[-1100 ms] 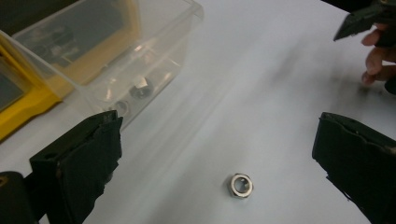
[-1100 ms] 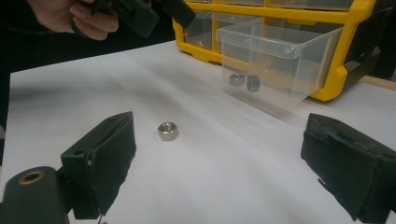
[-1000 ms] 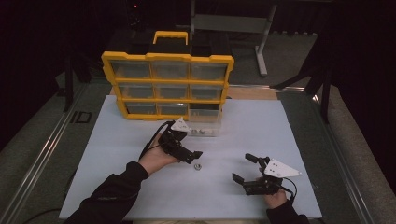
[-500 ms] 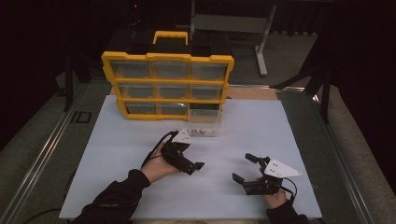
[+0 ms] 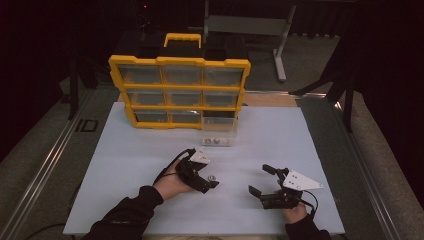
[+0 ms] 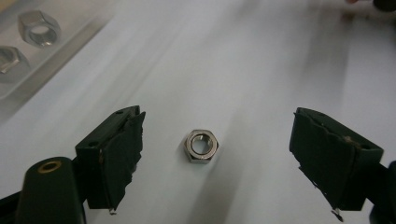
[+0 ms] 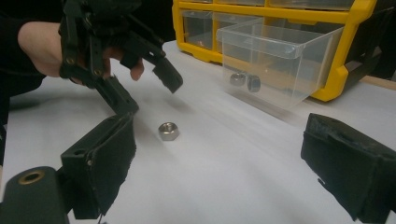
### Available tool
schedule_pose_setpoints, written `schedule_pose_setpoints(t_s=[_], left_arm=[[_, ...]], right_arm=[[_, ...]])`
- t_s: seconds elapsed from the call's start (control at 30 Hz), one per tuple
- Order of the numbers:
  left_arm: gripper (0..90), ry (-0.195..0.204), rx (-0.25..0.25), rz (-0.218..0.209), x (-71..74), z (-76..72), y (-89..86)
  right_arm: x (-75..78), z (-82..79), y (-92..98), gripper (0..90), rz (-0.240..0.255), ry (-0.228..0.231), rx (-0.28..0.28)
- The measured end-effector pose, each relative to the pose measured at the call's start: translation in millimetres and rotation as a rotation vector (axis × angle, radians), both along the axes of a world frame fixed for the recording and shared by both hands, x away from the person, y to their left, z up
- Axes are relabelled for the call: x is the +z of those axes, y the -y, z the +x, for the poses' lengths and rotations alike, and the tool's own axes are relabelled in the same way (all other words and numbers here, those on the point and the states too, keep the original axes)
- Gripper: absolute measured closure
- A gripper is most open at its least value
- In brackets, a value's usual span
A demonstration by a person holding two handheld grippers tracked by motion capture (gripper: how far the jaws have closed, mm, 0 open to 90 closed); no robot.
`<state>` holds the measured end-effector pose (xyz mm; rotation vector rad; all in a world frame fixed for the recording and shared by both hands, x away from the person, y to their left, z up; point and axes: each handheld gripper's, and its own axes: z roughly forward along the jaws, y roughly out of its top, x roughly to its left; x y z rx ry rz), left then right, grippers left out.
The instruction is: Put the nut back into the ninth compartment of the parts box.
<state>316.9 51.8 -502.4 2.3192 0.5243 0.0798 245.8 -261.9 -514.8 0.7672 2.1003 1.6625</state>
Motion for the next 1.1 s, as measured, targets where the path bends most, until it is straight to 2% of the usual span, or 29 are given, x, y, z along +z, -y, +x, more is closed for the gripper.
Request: schedule_pose_setpoints(t_s=[0.1,0.37,0.63,0.73,0.77,0.9,1.1], left_arm=[[21.3,0.002,-0.007,0.022,-5.4,0.7,1.4],[41.6,0.014,-0.026,0.05,-15.6,2.3,4.7],[50.7,0.035,-0.051,0.09,-24.1,2.4,11.3],[51.7,0.035,-0.051,0.09,-24.1,2.4,11.3],[53.5,0.057,-0.052,0.101,-26.0,1.8,13.4],[57.4,0.065,-0.064,0.107,-25.7,1.3,14.7],[65.3,0.044,-0.074,0.103,-25.5,3.0,14.2]], right_arm=[[0.2,-0.1,0.2,10.3,0.001,0.0,0.001],[0.0,0.0,0.1,10.3,0.001,-0.001,0.001],[0.2,-0.1,0.5,10.3,0.001,0.0,0.0],[0.1,-0.1,0.5,10.3,0.002,0.0,0.0],[0.2,-0.1,0.5,10.3,0.001,0.0,0.0],[0.1,-0.1,0.2,10.3,0.0,-0.001,0.0],[0.1,-0.1,0.1,10.2,0.0,-0.001,0.001]])
